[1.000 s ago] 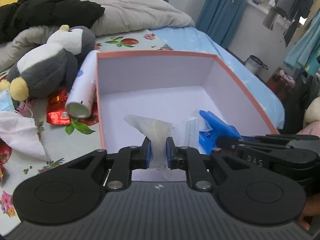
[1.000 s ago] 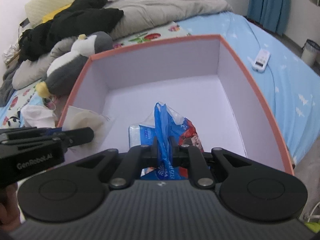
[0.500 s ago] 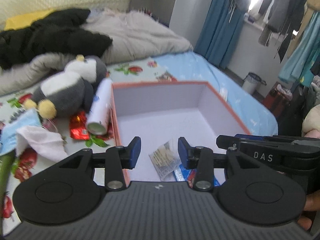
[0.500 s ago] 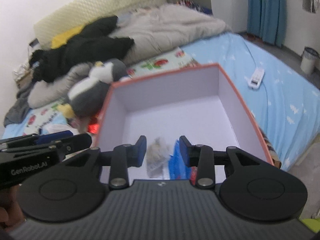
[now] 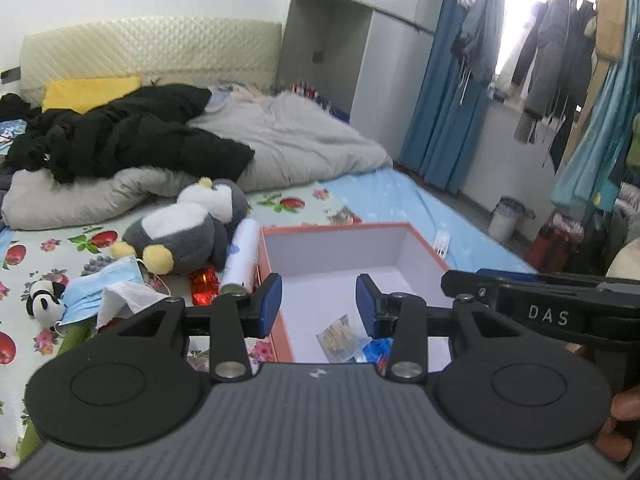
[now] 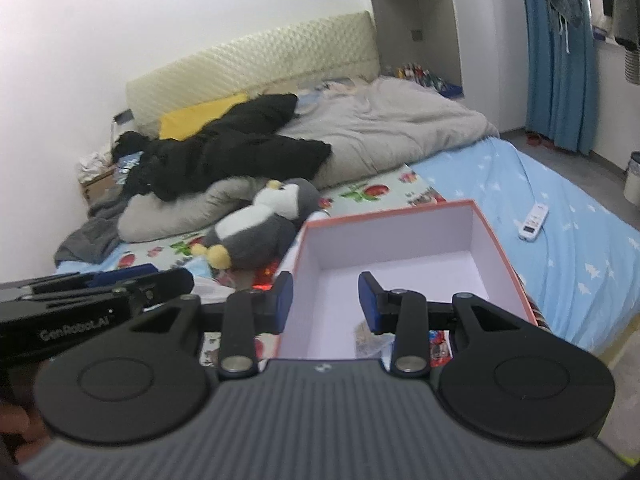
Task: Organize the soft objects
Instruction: 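Withdraw both tools from the box back over the bed, then grasp the white cloth with the right tool while the left tool grasps the red candy wrapper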
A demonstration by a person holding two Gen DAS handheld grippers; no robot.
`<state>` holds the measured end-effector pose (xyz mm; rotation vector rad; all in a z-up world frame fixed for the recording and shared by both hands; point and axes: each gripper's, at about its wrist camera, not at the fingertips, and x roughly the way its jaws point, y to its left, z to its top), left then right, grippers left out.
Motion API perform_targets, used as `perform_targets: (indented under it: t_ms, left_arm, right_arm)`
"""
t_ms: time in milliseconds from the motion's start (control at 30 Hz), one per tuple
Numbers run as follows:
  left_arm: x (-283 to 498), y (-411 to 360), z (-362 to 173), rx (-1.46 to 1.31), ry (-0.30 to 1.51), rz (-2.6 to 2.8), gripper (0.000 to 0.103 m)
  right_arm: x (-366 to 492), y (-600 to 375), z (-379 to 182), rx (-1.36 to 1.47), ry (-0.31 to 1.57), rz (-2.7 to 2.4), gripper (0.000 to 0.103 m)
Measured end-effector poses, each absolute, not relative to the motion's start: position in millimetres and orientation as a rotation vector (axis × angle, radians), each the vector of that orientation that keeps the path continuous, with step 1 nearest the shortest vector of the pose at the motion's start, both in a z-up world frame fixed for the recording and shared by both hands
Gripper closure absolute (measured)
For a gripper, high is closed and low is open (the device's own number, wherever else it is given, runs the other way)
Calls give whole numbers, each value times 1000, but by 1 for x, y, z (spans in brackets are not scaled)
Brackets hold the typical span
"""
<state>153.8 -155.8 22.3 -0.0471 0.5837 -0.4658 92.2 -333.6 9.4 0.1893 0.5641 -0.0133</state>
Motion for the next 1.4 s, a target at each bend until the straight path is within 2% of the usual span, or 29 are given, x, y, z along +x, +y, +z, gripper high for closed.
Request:
perform_targets:
  t_ms: [367,833,1167,1400]
  left_arm:
    - [98,-106,37,-78,540,-385,56]
    - [39,-31,28,-108,549,-216,56]
    - [23,-1,-17,-169,649,-155,56]
    - [52,8,-43,-199,702,-125,55]
  right_arm:
    - [62,-298,20,161,526,63,64]
    - [53,-237,4,111,593,225,64]
    - [55,-206,-25,90,708,296,64]
    - [79,-197,-40,79,766,304,64]
